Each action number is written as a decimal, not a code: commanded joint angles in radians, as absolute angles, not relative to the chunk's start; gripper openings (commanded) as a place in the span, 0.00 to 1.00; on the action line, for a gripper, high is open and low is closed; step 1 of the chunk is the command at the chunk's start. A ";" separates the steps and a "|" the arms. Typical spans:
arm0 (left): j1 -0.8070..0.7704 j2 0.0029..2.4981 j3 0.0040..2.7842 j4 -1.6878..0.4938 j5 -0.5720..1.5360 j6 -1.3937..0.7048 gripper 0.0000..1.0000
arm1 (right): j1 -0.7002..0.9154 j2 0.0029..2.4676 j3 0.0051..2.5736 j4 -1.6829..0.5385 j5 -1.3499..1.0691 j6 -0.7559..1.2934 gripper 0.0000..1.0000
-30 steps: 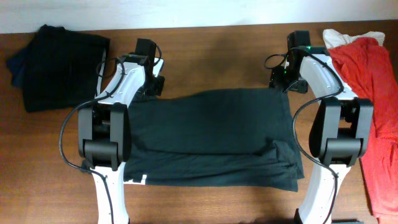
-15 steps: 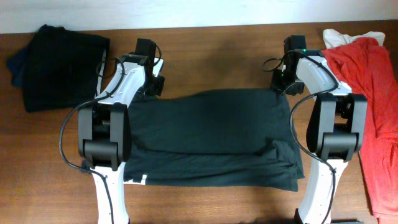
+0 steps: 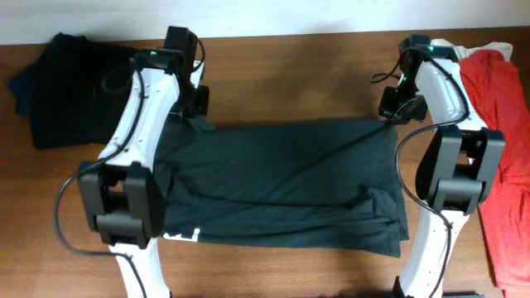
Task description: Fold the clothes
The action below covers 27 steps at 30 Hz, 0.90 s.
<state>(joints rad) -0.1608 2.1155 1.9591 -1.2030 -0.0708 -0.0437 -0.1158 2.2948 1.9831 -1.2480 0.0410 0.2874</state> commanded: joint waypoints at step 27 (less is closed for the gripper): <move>0.027 1.924 1.669 -1.664 -0.181 -0.221 0.01 | -0.118 1.872 1.825 -1.677 0.063 0.266 0.04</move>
<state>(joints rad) -0.0147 1.9411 1.6852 -1.6680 -0.1692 -0.2070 -0.1165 2.0163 1.9358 -1.6844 0.0406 0.2832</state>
